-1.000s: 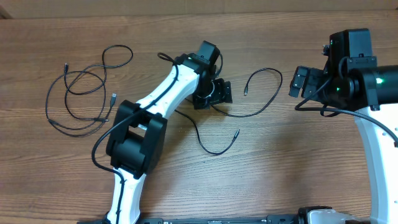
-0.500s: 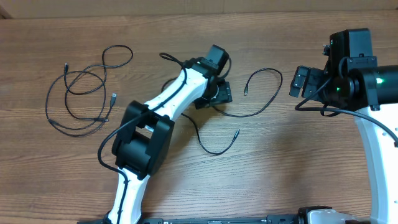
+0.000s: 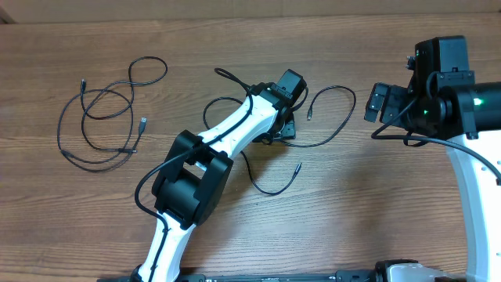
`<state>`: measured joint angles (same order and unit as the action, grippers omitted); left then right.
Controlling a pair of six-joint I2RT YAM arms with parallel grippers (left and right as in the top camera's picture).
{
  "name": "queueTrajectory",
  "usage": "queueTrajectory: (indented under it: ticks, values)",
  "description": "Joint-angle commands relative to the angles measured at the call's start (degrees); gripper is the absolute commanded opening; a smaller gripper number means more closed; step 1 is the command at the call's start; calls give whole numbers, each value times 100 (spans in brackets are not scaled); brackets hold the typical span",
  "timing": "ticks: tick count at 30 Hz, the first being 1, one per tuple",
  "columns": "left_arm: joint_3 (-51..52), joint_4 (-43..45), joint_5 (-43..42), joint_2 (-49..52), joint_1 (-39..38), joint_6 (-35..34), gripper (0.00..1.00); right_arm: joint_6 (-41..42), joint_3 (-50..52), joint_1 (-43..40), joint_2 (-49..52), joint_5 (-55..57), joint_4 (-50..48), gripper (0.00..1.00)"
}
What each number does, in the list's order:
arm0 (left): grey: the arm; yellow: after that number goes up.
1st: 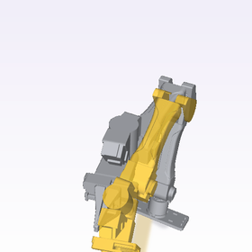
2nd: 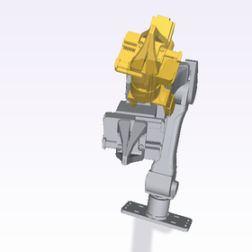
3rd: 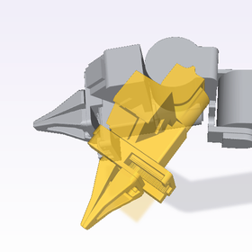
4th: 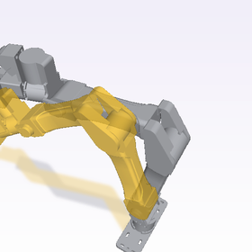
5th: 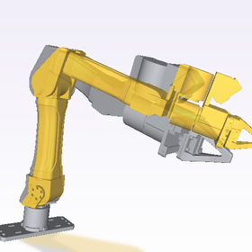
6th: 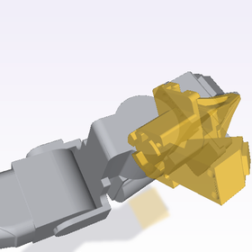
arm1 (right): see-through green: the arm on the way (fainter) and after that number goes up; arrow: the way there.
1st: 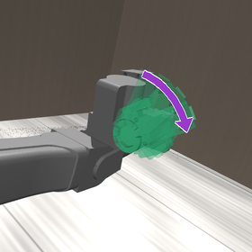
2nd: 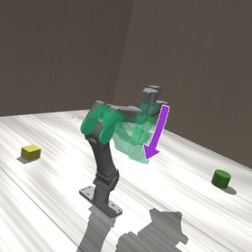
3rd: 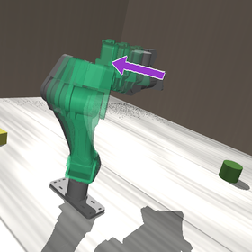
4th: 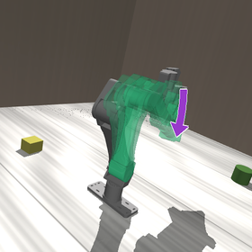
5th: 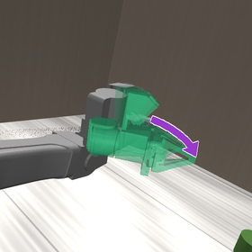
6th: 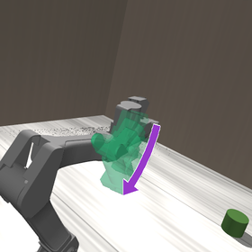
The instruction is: Untangle cables
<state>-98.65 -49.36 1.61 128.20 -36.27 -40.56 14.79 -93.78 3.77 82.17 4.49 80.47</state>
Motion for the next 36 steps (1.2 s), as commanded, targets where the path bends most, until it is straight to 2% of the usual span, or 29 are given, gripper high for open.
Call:
queueTrajectory:
  ticks: [1,7,11,22,24,26,27,32,36]
  values:
    - [-28,-33,243,92,24,-85,65,22,-111,-28,-72,39,-42,100]
    - [70,-31,352,92,-11,-275,64,22,-111,-28,-72,39,-37,100]
    - [70,-55,352,92,2,-275,50,22,-111,-28,-72,39,-37,100]
    - [155,-142,542,205,-42,-319,56,22,-111,-28,-72,39,-15,100]
    - [155,-160,540,219,-42,-317,49,22,-111,-28,-72,39,-13,100]
    - [129,-245,542,216,-28,-315,25,22,-111,-28,-72,39,-13,100]
    - [59,-378,592,216,11,-317,5,22,-111,-28,-72,39,-13,100]
    - [-275,-852,780,39,378,-315,4,20,-111,-28,-72,42,-13,100]
    - [-629,-1255,1314,-448,922,-96,4,20,-111,-28,-72,48,-13,100]
